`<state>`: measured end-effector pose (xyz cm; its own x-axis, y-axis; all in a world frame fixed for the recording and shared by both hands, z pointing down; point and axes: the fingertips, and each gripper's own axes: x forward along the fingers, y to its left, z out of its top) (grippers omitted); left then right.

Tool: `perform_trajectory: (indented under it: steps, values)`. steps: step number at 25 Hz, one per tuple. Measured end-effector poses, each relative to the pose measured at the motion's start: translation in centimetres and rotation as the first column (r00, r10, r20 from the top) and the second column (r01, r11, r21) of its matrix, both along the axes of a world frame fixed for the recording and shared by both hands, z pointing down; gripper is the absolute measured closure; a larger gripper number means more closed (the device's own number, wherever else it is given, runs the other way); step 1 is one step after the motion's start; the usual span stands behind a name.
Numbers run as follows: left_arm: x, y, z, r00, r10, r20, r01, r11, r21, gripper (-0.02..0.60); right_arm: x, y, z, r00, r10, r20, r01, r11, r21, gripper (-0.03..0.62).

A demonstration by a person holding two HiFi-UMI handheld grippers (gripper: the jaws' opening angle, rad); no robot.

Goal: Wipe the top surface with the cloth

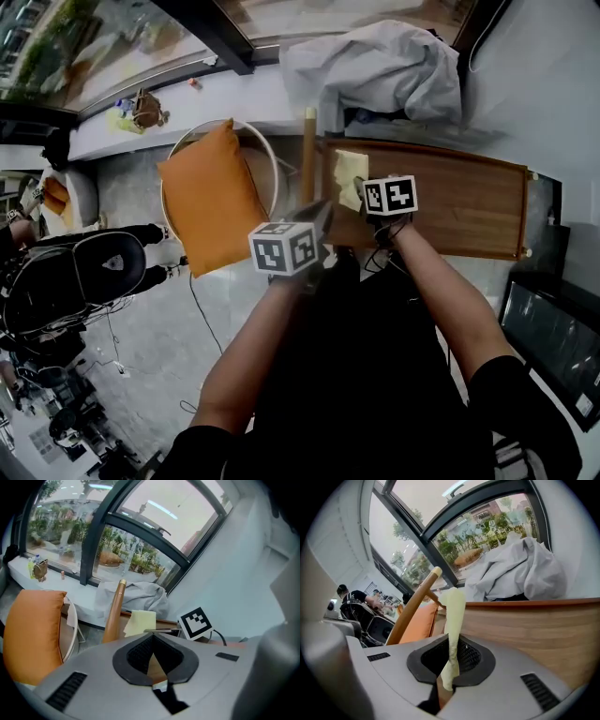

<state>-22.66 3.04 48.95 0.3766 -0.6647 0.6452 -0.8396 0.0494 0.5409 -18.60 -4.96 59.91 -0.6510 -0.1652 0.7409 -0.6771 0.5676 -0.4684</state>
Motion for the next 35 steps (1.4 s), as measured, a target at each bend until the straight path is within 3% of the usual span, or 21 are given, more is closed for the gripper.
perform_trajectory:
  steps: [10,13,25,35]
  values:
    - [-1.3,1.2,0.9,0.997,0.072,-0.041,-0.072,0.997,-0.007,0.574,-4.9,2.3,4.6,0.997,-0.053,-0.059,0.047,0.994,-0.096,0.562]
    - [-1.3,1.0,0.8,0.994,0.072,-0.081,-0.072,0.997,0.001,0.572,-4.7,2.0,6.7,0.993,-0.055,-0.108,0.042,0.993,-0.114,0.562]
    - [-2.7,1.0,1.1,0.995,0.073,-0.073,-0.074,0.997,-0.004,0.572,-5.1,2.2,7.6,0.974,-0.112,-0.198,0.103,0.993,-0.054,0.562]
    - [-0.6,-0.4,0.8,0.993,0.086,-0.083,-0.087,0.996,0.000,0.572,-1.4,1.2,7.6,0.972,-0.096,-0.217,0.087,0.995,-0.051,0.562]
